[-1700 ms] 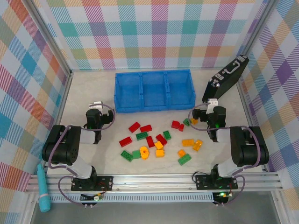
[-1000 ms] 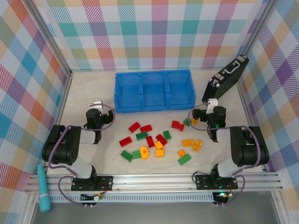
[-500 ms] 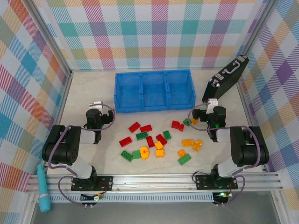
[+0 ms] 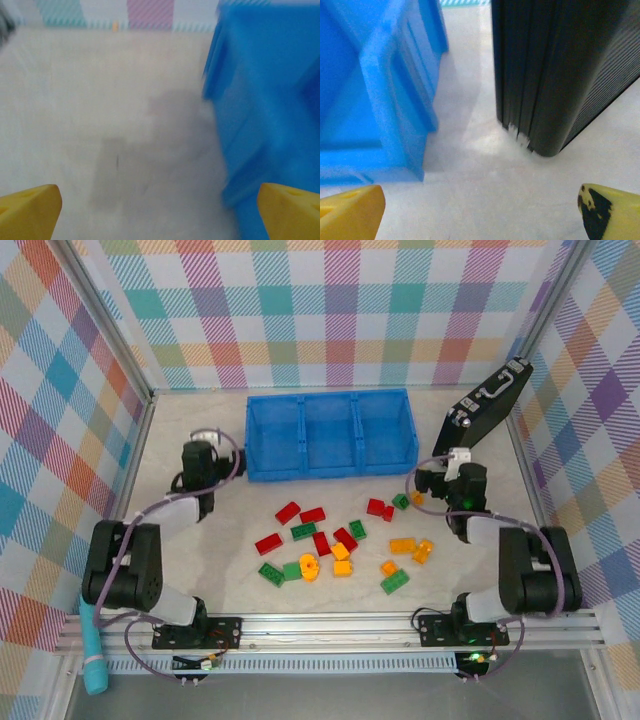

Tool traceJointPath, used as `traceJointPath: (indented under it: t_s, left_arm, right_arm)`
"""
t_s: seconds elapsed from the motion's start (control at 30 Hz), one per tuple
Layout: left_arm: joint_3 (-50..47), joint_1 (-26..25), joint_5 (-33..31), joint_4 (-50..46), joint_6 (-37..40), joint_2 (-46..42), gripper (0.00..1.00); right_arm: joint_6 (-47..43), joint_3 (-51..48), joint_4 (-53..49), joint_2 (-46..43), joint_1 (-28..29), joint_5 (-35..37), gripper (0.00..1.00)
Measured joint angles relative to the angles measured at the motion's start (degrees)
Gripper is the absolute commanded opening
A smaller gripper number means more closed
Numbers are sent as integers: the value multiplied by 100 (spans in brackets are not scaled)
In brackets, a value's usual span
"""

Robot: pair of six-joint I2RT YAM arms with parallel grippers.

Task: Sort the legos into containers by color
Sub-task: Pick up the lego from the bottom-right of the table.

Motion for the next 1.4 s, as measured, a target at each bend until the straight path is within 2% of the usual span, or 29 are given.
traceJointPath:
  t_s: [0.2,0.37,0.5,0.63,0.8,1.03,1.17,1.27,1.4]
  left_arm:
    - [2109,-544,-37,-1799,52,-540,100]
    - [3569,-817,116,-3259,214,-505,100]
    - [4240,-885,302,-4122,417,-509,100]
    - [4266,-911,428,-4544,575,-570,100]
    - [4079,-911,485,-4774,675,-601,100]
    - [4065,-911,693,-4872,697,-590,100]
    - [4059,-911,734,-4872,697,-590,100]
    - [4028,-911,734,-4868,697,-592,100]
    - [3978,-911,734,-4876,697,-592,100]
  right_arm:
    - [1058,1696,-2481,-1001,0,461,99]
    - [2006,2549,-4503,-1180,-11,302,99]
    - [2824,2723,-6102,-1196,-9,0,100]
    - [3560,2221,-6977,-1561,-9,-310,99]
    - [4301,1314,-7641,-2487,-7,-584,100]
    - [4784,807,-7954,-2817,24,-763,98]
    - [4863,632,-7901,-2905,68,-855,94]
    - [4874,492,-7731,-2872,116,-951,87]
    - [4846,450,-7615,-2520,345,-940,80]
